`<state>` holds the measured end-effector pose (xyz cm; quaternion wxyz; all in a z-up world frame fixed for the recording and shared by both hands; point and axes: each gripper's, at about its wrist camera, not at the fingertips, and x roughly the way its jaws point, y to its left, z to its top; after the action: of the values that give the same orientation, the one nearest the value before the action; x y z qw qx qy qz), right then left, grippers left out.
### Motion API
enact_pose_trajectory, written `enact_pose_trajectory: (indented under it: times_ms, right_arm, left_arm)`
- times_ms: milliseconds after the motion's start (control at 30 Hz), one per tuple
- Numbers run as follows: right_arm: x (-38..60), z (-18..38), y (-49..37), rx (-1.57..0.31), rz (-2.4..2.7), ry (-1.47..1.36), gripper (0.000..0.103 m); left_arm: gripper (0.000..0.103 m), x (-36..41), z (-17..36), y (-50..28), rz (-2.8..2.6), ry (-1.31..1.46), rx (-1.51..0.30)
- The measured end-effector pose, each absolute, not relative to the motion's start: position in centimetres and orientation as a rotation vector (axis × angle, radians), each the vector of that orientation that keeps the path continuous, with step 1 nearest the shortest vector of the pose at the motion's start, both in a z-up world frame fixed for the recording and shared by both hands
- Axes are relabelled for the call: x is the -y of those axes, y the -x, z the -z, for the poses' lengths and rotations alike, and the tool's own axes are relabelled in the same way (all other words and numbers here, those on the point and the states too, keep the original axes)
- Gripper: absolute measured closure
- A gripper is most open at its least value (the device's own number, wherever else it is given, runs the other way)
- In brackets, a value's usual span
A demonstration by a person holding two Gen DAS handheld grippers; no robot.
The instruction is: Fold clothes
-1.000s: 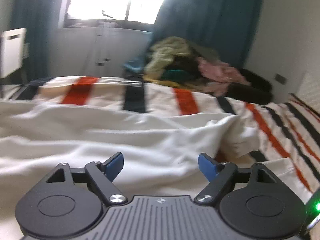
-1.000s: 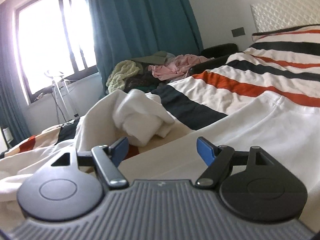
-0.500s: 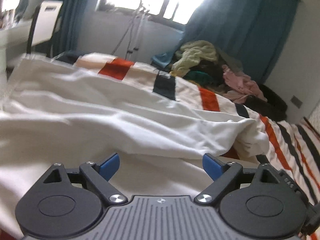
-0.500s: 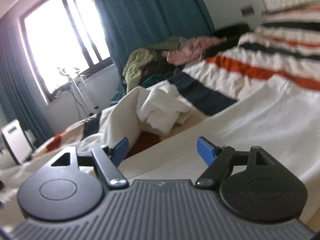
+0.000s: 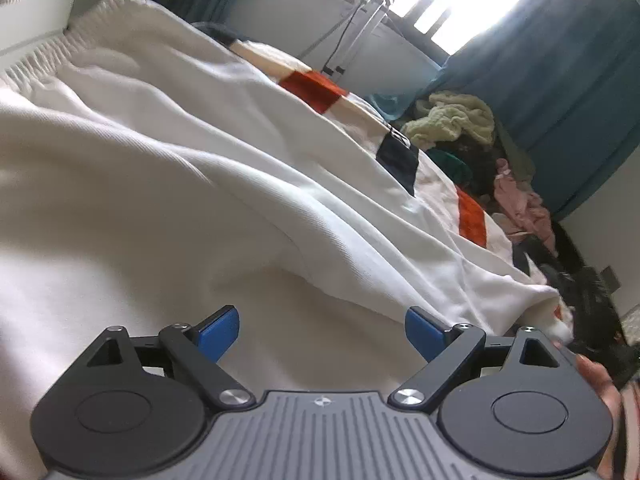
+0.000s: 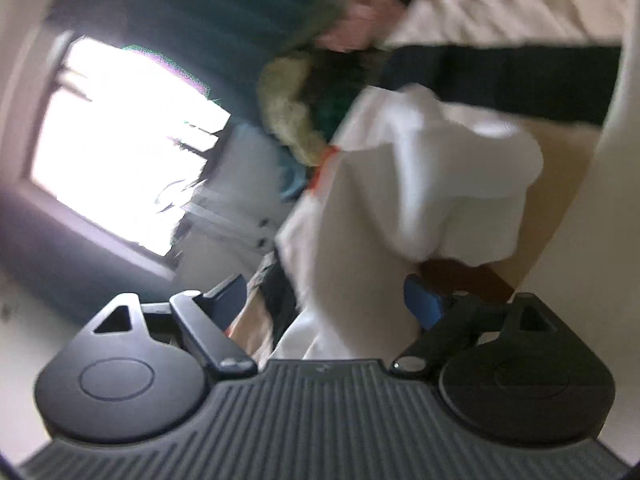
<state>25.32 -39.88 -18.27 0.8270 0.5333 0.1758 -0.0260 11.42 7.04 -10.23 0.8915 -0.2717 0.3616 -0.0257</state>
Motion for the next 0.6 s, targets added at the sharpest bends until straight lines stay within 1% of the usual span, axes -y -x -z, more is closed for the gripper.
enact_pose_trajectory:
  times_ms: [200,267,300,333,367,400,433,467,500,567,600]
  right_arm:
    - [43.7,21.0,-29.8,-0.403,0.299,-1.226,0.017]
    - [45.1,21.2,-30.7,-0.402,0.383,-1.275,0.017]
    - [45.3,20.6,-31.5,-0.411,0.419,-1.255,0.018]
    - [45.1,19.5,-32.3,-0.422,0.457,-1.193,0.032]
    - [44.9,18.1,-33.3,-0.444,0.483,-1.096,0.062]
    - [44.6,16.7,-34.3,-0.466,0.507,-0.997,0.079]
    - [44.6,15.2,-34.7,-0.44,0.472,-0.97,0.084]
    - [44.6,13.7,-35.0,-0.411,0.433,-0.948,0.086]
    - [44.7,12.3,-35.4,-0.383,0.394,-0.926,0.086]
    - [44.1,8.5,-35.0,-0.28,0.297,-0.795,0.087]
    - [43.9,7.9,-34.3,-0.244,0.275,-0.741,0.087]
  left_arm:
    - [0.012,-6.2,10.9,-13.3,0.095,0.579,-0.721]
    - [0.012,-5.8,11.3,-13.9,0.092,0.579,-0.739]
    - [0.012,-5.7,11.5,-14.1,0.092,0.583,-0.748]
    - [0.012,-5.6,11.7,-14.3,0.089,0.585,-0.752]
    - [0.012,-5.6,11.9,-14.5,0.085,0.587,-0.754]
    - [0.012,-5.6,11.9,-14.6,0.082,0.59,-0.752]
    - [0.012,-5.6,12.0,-14.7,0.078,0.594,-0.75]
    - [0.012,-5.6,12.0,-14.7,0.076,0.598,-0.745]
    - [0.012,-5.6,11.9,-14.7,0.076,0.6,-0.738]
    - [0.012,-5.6,11.8,-14.5,0.076,0.599,-0.73]
    - [0.012,-5.7,11.8,-14.5,0.076,0.599,-0.727]
